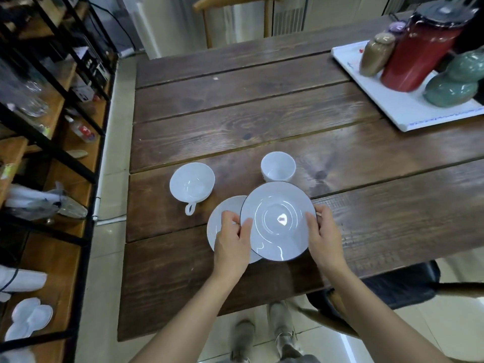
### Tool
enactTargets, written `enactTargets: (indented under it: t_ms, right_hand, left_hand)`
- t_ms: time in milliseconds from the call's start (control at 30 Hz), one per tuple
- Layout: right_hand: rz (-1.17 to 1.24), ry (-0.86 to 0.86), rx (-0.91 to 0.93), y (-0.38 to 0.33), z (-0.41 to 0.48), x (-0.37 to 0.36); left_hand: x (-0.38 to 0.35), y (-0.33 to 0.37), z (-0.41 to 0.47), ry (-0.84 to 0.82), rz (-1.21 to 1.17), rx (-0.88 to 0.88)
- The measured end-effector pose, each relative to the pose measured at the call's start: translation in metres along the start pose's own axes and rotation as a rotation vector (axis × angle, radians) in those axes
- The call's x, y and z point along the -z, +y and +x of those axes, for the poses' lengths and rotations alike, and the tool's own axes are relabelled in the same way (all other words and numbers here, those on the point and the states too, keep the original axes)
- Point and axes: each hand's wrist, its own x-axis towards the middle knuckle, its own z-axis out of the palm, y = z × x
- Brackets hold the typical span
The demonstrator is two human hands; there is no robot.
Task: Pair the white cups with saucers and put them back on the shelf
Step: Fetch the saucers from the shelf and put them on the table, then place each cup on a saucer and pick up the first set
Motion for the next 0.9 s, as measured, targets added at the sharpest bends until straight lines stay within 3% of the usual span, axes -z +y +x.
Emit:
enactTargets:
  t_ms: [167, 367, 900]
  right_hand:
    - [-0.094, 0.102, -0.061, 0.017, 0.009, 0.049]
    - [-0.231, 0.095, -0.154, 0.033, 0.032, 0.085]
    - [-0.636, -0.044, -0.136, 0.047, 0.072, 0.092]
  left_hand:
    - [-0.043, 0.019, -0.004, -0.241, 0.017, 0.073]
    - [-0.089, 0.028, 0.006, -0.35, -0.047, 0.187]
    - [-0.111, 0.025, 0.027, -0.258, -0.104, 0.288]
